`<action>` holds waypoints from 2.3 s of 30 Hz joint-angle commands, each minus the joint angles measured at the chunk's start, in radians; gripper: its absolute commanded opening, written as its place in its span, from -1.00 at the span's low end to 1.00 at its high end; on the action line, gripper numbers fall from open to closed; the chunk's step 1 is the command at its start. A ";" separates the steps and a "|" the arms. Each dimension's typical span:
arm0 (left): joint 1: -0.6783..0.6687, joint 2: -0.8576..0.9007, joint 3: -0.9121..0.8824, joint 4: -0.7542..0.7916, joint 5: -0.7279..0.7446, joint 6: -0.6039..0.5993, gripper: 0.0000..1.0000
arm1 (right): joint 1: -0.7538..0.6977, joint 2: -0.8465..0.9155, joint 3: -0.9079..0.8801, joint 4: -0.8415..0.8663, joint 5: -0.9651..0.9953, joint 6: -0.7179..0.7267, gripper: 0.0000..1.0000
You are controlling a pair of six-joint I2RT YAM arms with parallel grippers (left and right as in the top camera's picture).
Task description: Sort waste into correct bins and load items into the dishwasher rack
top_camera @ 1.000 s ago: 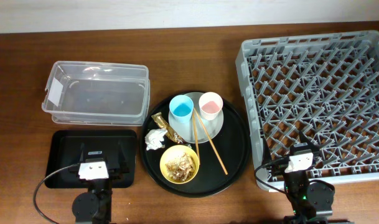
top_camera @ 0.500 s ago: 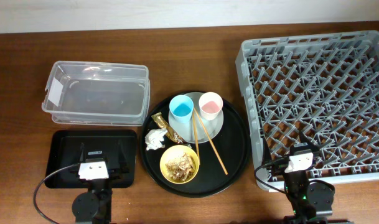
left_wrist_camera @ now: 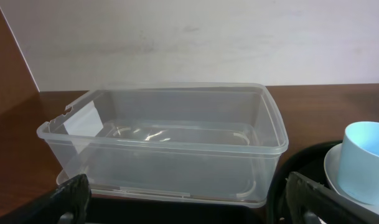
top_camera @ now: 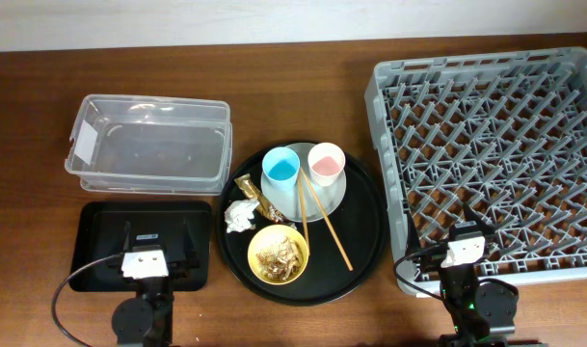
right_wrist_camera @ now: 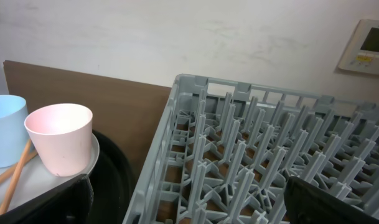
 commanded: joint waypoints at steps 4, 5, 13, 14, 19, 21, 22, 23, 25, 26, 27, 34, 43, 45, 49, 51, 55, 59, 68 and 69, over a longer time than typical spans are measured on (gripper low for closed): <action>0.005 -0.005 -0.002 -0.006 0.011 0.016 0.98 | -0.006 -0.007 -0.005 -0.003 -0.005 0.003 0.97; 0.005 -0.005 -0.002 -0.006 0.011 0.016 0.99 | -0.006 -0.007 -0.005 -0.004 -0.005 0.004 0.97; 0.005 -0.005 -0.002 0.017 0.010 0.016 0.98 | -0.006 -0.007 -0.005 -0.004 -0.005 0.004 0.97; 0.005 -0.005 -0.002 0.079 0.014 0.014 0.99 | -0.006 -0.007 -0.005 -0.004 -0.005 0.003 0.97; 0.003 0.008 0.205 -0.015 0.203 -0.180 0.99 | -0.006 -0.007 -0.005 -0.004 -0.005 0.004 0.97; 0.003 0.090 0.398 -0.205 0.203 -0.179 0.98 | -0.006 -0.007 -0.005 -0.004 -0.005 0.004 0.97; 0.003 0.159 0.503 -0.290 0.212 -0.178 0.98 | -0.006 -0.007 -0.005 -0.003 -0.005 0.004 0.97; 0.003 0.251 0.622 -0.381 0.248 -0.143 0.99 | -0.006 -0.007 -0.005 -0.004 -0.005 0.003 0.97; 0.003 0.447 0.843 -0.569 0.282 -0.114 0.98 | -0.006 -0.007 -0.005 -0.004 -0.005 0.003 0.97; 0.003 0.539 0.938 -0.663 0.286 -0.113 0.98 | -0.006 -0.007 -0.005 -0.004 -0.005 0.003 0.97; 0.003 0.650 1.046 -0.784 0.302 -0.113 0.98 | -0.006 -0.007 -0.005 -0.004 -0.005 0.003 0.97; 0.003 1.064 1.201 -1.028 0.535 -0.113 -0.38 | -0.006 -0.007 -0.005 -0.004 -0.005 0.004 0.97; -0.371 1.153 1.157 -1.091 0.260 -0.393 -0.87 | -0.006 -0.007 -0.005 -0.004 -0.005 0.003 0.97; -0.508 1.158 1.115 -1.061 0.176 -0.497 -0.78 | -0.006 -0.007 -0.005 -0.004 -0.005 0.004 0.97; -0.715 1.212 1.041 -0.911 0.167 -0.525 -0.49 | -0.006 -0.007 -0.005 -0.003 -0.005 0.003 0.97; -0.765 1.255 1.035 -0.865 0.167 -0.543 -0.32 | -0.006 -0.007 -0.005 -0.003 -0.005 0.004 0.97; -0.821 1.389 1.035 -0.833 0.167 -0.575 -0.32 | -0.006 -0.007 -0.005 -0.004 -0.005 0.004 0.97; -0.867 1.461 1.035 -0.818 0.166 -0.599 -0.33 | -0.006 -0.007 -0.005 -0.003 -0.005 0.003 0.97; -0.867 1.464 1.034 -0.797 0.079 -0.600 -0.33 | -0.006 -0.007 -0.005 -0.003 -0.005 0.003 0.97; -0.870 1.464 1.030 -0.799 0.078 -0.600 -0.33 | -0.006 -0.007 -0.005 -0.003 -0.005 0.003 0.97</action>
